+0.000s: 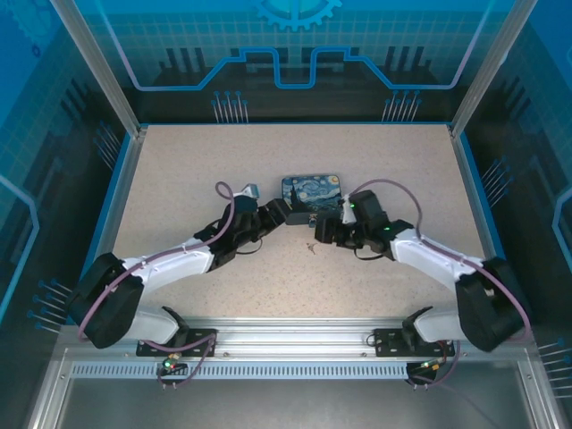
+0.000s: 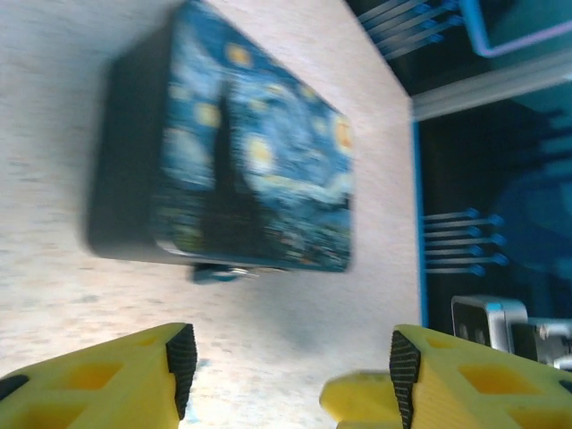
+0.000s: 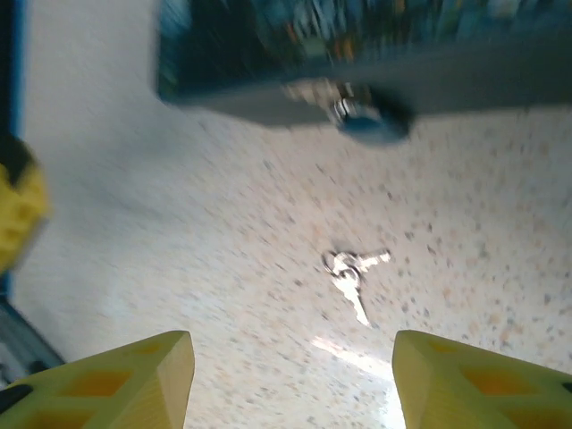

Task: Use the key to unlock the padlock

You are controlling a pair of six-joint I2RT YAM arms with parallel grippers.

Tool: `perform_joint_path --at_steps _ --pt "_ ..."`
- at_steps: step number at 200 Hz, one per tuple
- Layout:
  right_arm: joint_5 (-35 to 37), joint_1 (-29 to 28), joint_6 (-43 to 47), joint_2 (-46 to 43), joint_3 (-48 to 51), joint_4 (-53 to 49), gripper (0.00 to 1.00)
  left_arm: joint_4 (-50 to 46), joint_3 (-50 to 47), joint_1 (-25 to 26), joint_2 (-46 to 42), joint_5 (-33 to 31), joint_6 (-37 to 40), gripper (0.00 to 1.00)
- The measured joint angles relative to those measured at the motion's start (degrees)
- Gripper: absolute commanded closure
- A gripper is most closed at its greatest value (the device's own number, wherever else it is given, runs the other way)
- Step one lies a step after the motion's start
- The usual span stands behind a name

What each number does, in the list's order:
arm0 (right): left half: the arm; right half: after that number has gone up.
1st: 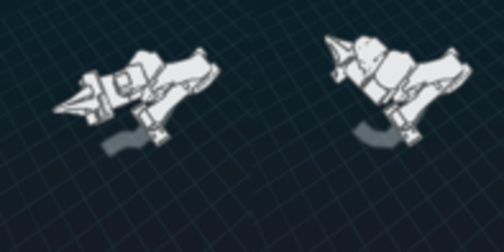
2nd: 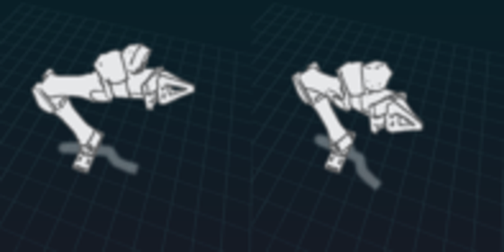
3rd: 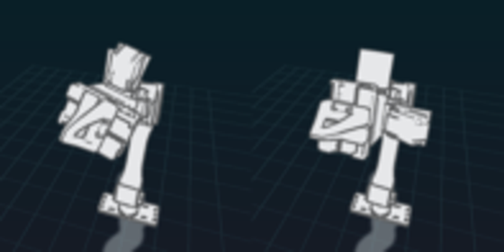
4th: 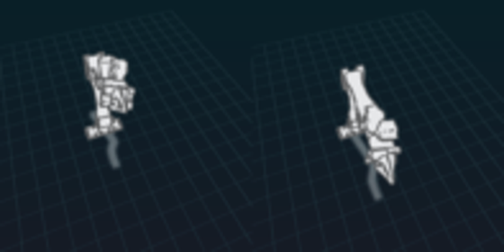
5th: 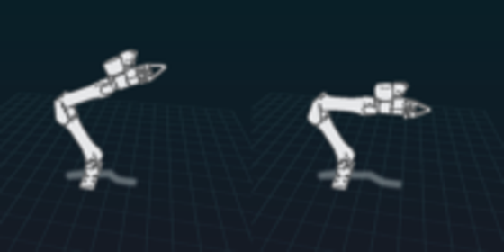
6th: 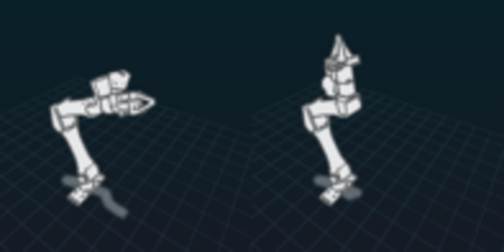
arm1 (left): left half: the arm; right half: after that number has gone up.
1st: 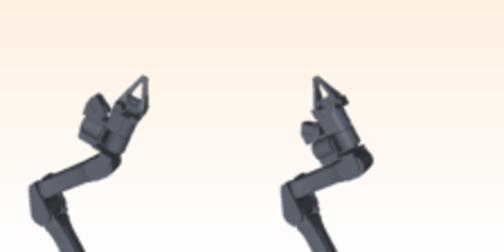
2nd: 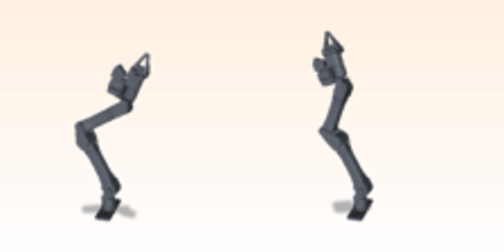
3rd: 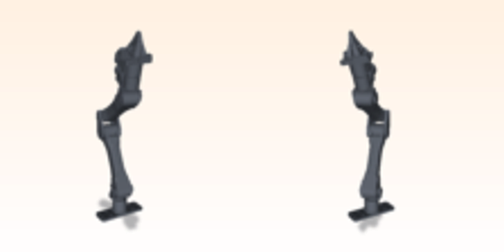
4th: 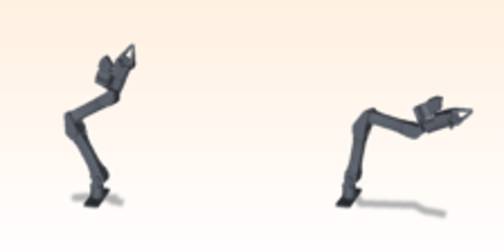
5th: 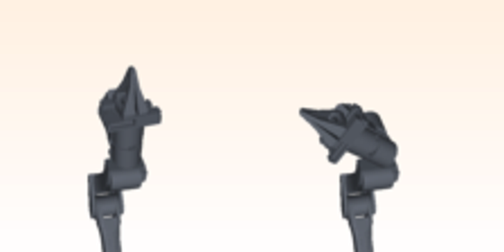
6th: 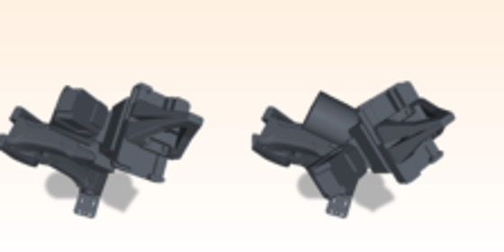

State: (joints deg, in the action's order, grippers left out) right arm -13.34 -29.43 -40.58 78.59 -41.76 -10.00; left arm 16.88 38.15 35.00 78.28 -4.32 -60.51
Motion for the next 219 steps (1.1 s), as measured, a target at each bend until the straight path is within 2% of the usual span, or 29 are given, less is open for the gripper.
perform_joint_path --at_steps 44,100,138,186,219 --pt "8.8 -7.8 4.3 13.1 -10.6 -6.9 0.46 -7.3 -0.6 -5.5 -3.5 0.0 -0.5 0.27" --pt "18.8 -12.6 8.0 22.9 -21.1 -13.5 0.54 -9.0 -1.8 -9.5 -6.0 1.3 -0.7 0.26" --pt "23.0 -14.2 9.4 24.9 -22.1 -16.7 0.59 -8.9 -3.2 -12.1 -6.4 3.2 -0.9 0.25" --pt "25.3 -14.2 10.4 26.7 -22.3 -18.5 0.71 -8.5 -3.6 -13.4 -6.4 5.0 -1.1 0.25" --pt "25.8 -14.5 10.7 26.9 -22.5 -18.6 0.72 -7.3 -3.6 -13.5 -6.2 5.8 -1.1 0.25"
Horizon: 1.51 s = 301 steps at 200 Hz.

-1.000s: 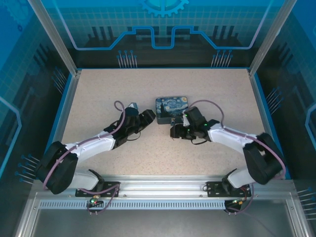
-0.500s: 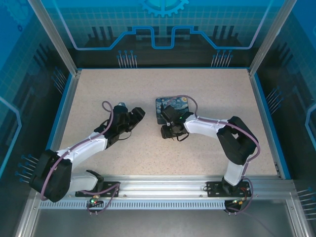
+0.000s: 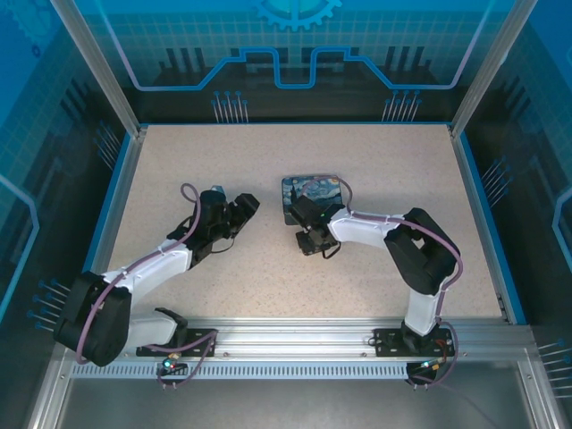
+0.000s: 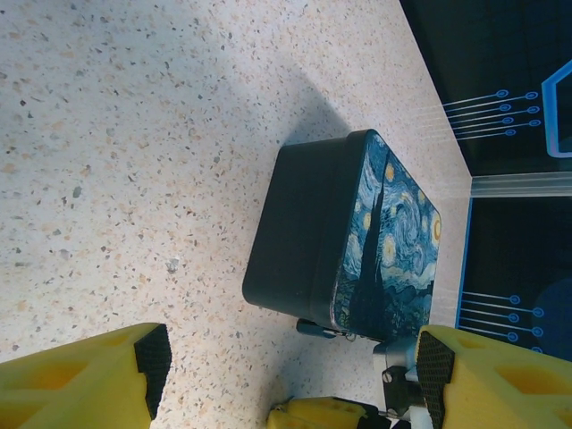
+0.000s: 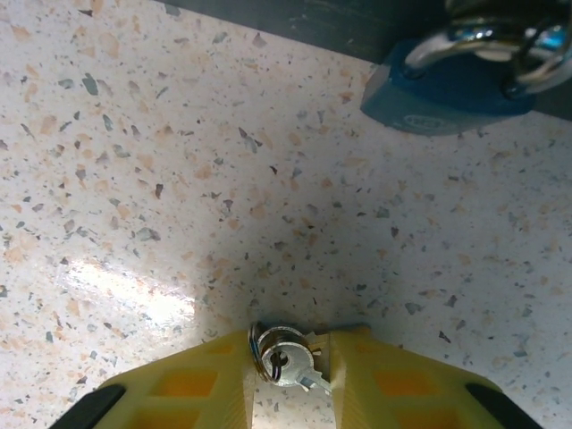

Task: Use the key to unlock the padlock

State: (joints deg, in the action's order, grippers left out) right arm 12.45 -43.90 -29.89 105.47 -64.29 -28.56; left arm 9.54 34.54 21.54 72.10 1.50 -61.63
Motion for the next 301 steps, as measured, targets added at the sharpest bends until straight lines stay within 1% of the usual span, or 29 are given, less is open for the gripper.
perform_joint_path --at_steps 20,33,79,122,154,177,191,213,236,262,284,301 --pt "0.6 -0.3 0.2 0.3 -0.4 -0.3 0.74 0.4 0.0 0.0 0.6 0.4 -0.2 0.25" --pt "0.7 -0.5 0.5 0.5 -0.8 -0.6 0.78 0.7 0.0 0.0 1.0 0.6 -0.5 0.25" --pt "0.7 -0.5 1.5 0.7 -1.8 -0.5 1.00 1.1 0.0 0.0 1.1 1.0 -1.3 0.25" --pt "0.1 -0.5 1.5 -0.5 -1.7 -1.1 1.00 1.0 0.0 0.0 1.1 1.2 -1.3 0.25" --pt "-2.3 -0.4 1.5 -7.3 -1.1 -1.7 1.00 1.0 0.0 0.0 1.1 2.0 -1.3 0.24" --pt "-6.1 0.2 1.4 -15.1 0.0 -0.8 1.00 0.7 0.3 0.0 1.1 3.3 -1.3 0.24" --pt "-9.7 2.0 1.4 -19.6 1.1 0.6 1.00 0.2 0.9 0.0 1.1 4.5 -1.3 0.24" --pt "-17.1 7.3 0.0 -25.3 4.2 4.3 1.00 0.2 2.1 0.0 1.3 6.6 -1.5 0.24" --pt "-24.3 12.4 -2.6 -28.8 7.5 8.3 1.00 1.7 3.1 0.9 2.6 8.3 -2.8 0.23" --pt "-30.3 15.1 -6.2 -31.0 9.4 11.7 1.00 4.6 4.9 4.4 5.3 9.6 -5.6 0.23" --pt "-33.3 15.2 -8.5 -32.0 9.6 14.6 1.00 7.8 7.1 8.3 8.5 10.1 -9.3 0.23" --pt "-34.8 15.2 -10.1 -32.4 9.7 16.8 1.00 10.9 8.3 11.0 11.0 10.1 -14.0 0.23"
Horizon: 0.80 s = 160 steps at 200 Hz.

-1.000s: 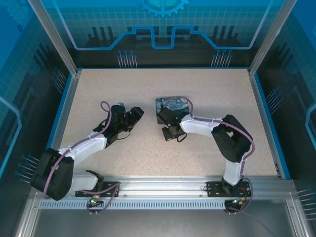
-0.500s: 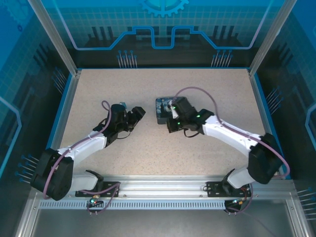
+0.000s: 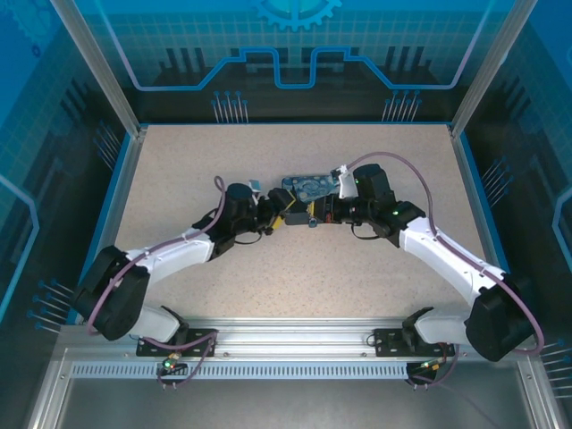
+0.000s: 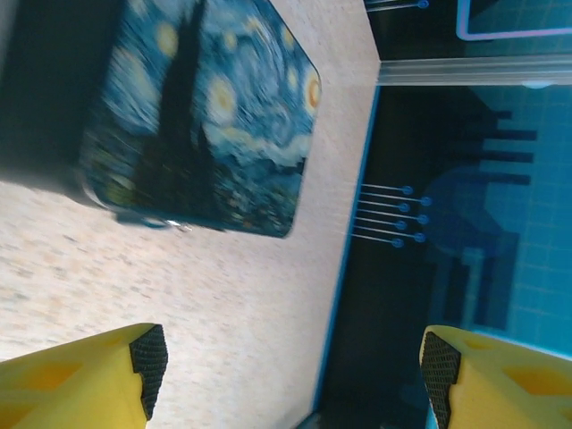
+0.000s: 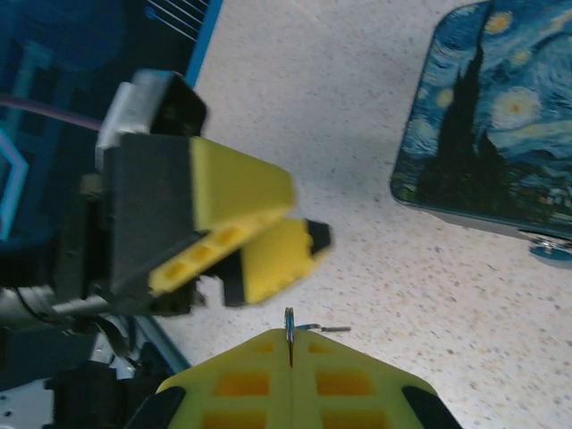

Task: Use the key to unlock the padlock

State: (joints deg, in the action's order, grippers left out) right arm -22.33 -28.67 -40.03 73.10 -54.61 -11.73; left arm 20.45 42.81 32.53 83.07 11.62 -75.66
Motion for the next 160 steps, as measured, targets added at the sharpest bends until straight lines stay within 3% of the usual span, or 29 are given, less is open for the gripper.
perform_joint_path --at_steps 74,108,160 --pt "-1.8 0.0 -2.7 0.0 2.1 3.9 1.00 12.2 0.2 5.8 5.5 -4.5 -20.3 0.23" --pt "-1.8 0.0 -2.7 0.0 2.6 4.4 1.00 15.7 0.2 6.4 6.4 -5.7 -25.0 0.25" --pt "-2.0 0.0 -2.7 0.4 3.2 5.8 1.00 18.7 0.2 6.7 7.3 -6.5 -28.0 0.40"
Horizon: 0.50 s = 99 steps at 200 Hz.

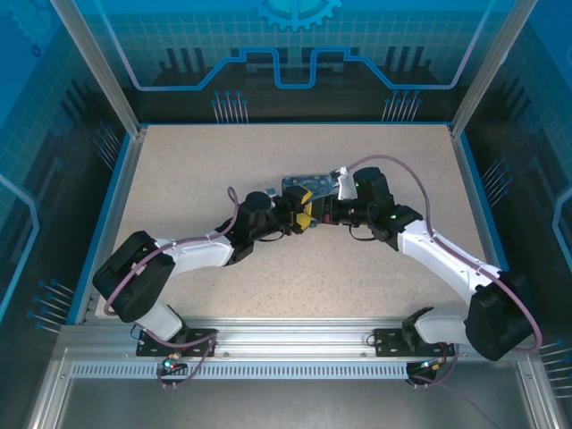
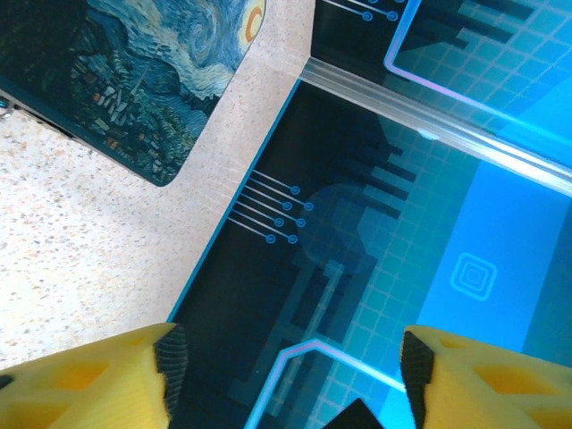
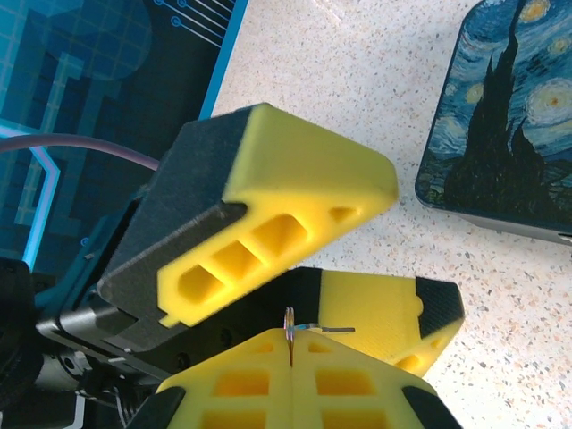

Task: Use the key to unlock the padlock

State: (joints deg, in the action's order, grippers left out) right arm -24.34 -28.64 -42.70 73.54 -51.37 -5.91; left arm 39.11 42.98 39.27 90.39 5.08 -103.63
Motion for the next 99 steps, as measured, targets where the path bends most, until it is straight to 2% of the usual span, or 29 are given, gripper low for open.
perform_joint_path --at_steps 61,99 --pt "-0.1 0.0 0.0 0.0 2.6 0.4 1.00 1.7 0.0 0.0 0.4 -1.0 0.0 0.54" --pt "-0.2 0.0 0.0 -0.1 2.9 0.4 1.00 1.9 0.0 0.0 0.4 -1.2 0.0 0.58"
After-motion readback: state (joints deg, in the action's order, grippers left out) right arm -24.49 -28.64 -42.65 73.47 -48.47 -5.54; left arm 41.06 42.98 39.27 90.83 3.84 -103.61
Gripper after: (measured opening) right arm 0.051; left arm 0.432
